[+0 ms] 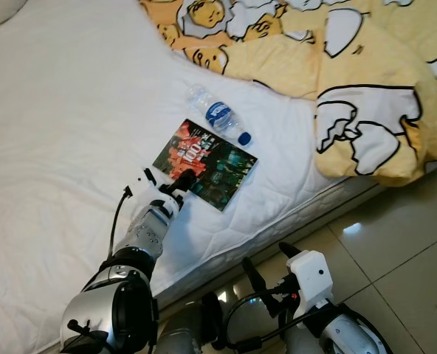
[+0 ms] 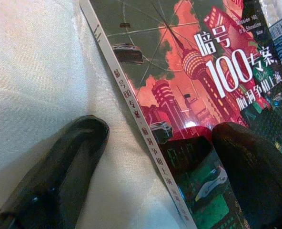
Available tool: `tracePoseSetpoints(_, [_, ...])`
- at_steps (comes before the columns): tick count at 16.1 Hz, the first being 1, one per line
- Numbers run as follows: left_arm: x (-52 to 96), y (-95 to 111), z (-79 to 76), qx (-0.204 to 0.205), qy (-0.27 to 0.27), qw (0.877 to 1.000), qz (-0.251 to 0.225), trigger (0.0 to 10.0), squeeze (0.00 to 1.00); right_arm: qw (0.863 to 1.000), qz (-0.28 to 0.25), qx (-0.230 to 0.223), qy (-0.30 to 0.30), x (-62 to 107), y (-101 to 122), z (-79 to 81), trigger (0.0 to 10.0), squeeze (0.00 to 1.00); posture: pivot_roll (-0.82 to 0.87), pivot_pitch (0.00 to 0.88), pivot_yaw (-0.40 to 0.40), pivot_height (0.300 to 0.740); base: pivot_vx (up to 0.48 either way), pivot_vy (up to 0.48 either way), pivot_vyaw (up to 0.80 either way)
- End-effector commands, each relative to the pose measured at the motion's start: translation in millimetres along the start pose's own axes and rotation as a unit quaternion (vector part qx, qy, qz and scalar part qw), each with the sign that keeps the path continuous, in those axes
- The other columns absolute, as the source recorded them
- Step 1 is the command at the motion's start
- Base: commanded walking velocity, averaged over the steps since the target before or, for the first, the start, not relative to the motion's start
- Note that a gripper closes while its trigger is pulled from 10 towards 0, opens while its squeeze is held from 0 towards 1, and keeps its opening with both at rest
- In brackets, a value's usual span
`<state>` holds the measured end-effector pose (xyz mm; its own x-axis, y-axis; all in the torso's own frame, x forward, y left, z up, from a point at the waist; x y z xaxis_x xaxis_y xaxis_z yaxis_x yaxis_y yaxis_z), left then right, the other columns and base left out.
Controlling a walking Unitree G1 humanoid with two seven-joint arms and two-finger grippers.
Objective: Clean up the room
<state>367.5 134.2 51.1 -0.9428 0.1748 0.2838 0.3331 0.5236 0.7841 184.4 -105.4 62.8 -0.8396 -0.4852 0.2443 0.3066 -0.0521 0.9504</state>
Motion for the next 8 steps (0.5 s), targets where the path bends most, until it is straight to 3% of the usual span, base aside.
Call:
tracePoseSetpoints(1, [4.2, -18.2, 4.4, 0.018, 0.003, 0.999, 0.032, 10.0, 0.00, 1.000, 0.006, -0.011, 0.013, 2.2, -2.3, 7.4, 10.0, 0.00, -0.28, 0.322, 0.193, 0.740, 0.000, 0.000, 0.00])
tracePoseSetpoints(3, [3.2, -15.7, 0.8, 0.027, -0.008, 0.999, 0.025, 10.0, 0.00, 1.000, 0.008, -0.011, 0.014, 2.8, -2.8, 9.0, 10.0, 0.00, -0.28, 0.322, 0.193, 0.740, 0.000, 0.000, 0.00])
tracePoseSetpoints(6, [2.9, -7.4, -6.9, -0.072, -0.035, 0.997, -0.004, 10.0, 0.00, 1.000, 0.009, -0.012, 0.013, 1.9, -4.9, 9.3, 10.0, 0.00, -0.28, 0.303, 0.201, 0.740, 0.000, 0.000, 0.00])
tracePoseSetpoints(8, [3.0, -11.5, -15.9, -0.093, -0.058, 0.994, -0.006, 10.0, 0.00, 1.000, 0.009, -0.011, 0.013, 1.0, -5.0, 8.9, 10.0, 0.00, -0.28, 0.294, 0.199, 0.740, 0.000, 0.000, 0.00])
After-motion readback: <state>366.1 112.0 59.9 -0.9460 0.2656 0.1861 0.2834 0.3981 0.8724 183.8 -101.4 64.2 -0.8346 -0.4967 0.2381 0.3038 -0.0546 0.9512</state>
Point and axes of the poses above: a point about 5 cm out from each wrist's last joint towards the gripper, its own x axis pointing back from the gripper into the wrist, its own y axis along the axis of the wrist's last joint, z = x × y, the point moved 2 cm from there along -x, pointing out of the wrist towards the gripper, and after that the axes turned 12 degrees about -x, right-handed, at the moved point
